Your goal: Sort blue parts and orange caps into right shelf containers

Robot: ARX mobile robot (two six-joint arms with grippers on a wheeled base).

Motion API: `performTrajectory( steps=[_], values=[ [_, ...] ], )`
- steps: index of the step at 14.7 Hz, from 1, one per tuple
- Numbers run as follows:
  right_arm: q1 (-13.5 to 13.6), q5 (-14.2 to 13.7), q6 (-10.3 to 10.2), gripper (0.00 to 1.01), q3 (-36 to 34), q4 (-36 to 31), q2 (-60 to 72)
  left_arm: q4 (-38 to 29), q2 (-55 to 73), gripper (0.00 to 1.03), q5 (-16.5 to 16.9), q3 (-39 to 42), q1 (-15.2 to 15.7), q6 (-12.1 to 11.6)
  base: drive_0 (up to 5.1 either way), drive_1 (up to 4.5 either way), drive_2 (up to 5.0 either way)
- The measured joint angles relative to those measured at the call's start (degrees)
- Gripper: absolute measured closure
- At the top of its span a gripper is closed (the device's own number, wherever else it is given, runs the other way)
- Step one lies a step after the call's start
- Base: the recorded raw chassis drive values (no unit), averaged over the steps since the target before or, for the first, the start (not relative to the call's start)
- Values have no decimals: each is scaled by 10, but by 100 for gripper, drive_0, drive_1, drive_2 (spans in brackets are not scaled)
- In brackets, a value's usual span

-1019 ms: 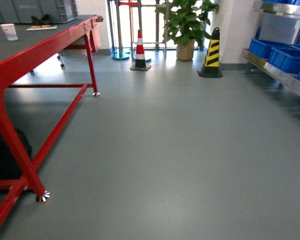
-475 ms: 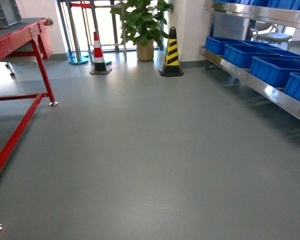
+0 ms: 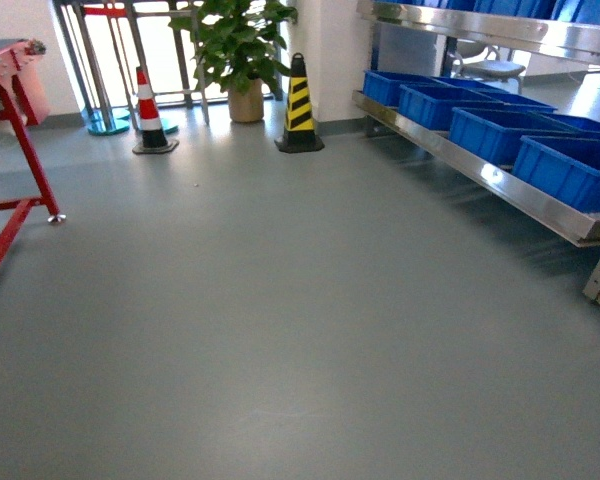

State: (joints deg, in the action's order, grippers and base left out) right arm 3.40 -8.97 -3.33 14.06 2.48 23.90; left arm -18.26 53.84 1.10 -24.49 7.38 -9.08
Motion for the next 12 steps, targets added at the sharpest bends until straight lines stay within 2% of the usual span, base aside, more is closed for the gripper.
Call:
performTrajectory(
  steps=[12],
  values=[
    [0,0,0,58,0,0,0,0,0,59,0,0,0,0,-159,-159,-159]
  ],
)
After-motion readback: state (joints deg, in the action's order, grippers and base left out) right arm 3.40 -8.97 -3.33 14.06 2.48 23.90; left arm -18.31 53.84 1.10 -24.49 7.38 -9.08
